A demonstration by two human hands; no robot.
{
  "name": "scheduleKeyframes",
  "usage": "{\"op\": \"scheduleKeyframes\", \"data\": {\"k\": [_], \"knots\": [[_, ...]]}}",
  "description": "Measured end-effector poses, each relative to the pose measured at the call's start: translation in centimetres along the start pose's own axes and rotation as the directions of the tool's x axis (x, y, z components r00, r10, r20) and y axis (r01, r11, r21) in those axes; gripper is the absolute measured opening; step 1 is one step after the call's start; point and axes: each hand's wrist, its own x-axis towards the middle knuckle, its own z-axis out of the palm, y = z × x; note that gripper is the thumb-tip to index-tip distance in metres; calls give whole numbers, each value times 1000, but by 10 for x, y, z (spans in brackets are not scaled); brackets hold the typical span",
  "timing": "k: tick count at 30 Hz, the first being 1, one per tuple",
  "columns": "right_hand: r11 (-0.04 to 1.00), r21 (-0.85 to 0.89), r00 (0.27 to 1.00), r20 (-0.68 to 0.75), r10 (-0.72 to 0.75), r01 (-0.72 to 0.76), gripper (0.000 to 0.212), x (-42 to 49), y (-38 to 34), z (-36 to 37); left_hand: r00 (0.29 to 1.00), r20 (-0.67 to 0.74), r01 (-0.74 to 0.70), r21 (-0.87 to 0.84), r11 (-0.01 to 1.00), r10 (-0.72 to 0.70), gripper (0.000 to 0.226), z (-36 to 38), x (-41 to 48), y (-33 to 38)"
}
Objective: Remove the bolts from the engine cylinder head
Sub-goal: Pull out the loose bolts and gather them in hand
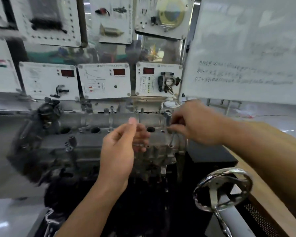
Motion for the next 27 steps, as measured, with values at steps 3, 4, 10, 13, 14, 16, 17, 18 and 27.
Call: {"op": "scheduleKeyframes", "data": {"k": [3,4,10,13,14,16,17,18,27], "knots": [[940,254,971,-137,-198,227,21,-4,-19,-48,979,118,189,-206,960,-167,65,-9,-4,6],[908,318,962,-81,-260,272,21,-2,-31,-53,945,214,296,-247,923,-246,73,-12,-6,9],[933,263,951,123,-284,245,31,27,-69,4,721,523,683,-420,598,-455,86,-23,-24,12],[945,316,996,9,-94,87,33,38,-46,15,717,444,695,-522,494,-537,78,-35,-34,-3],[964,261,997,28,-70,60,32,40,-41,19,711,421,697,-529,484,-564,76,-39,-37,-7],[990,126,990,117,-79,64,31,41,-39,37,694,402,708,-528,468,-597,77,-45,-38,-12],[992,94,984,150,-94,80,28,40,-42,46,688,396,712,-529,461,-608,78,-47,-38,-13],[991,91,980,165,-109,94,24,40,-46,52,685,391,714,-530,458,-615,79,-48,-36,-13],[894,349,909,202,-364,281,36,38,-88,-16,718,341,685,-498,531,-607,74,-62,-26,-15]]}}
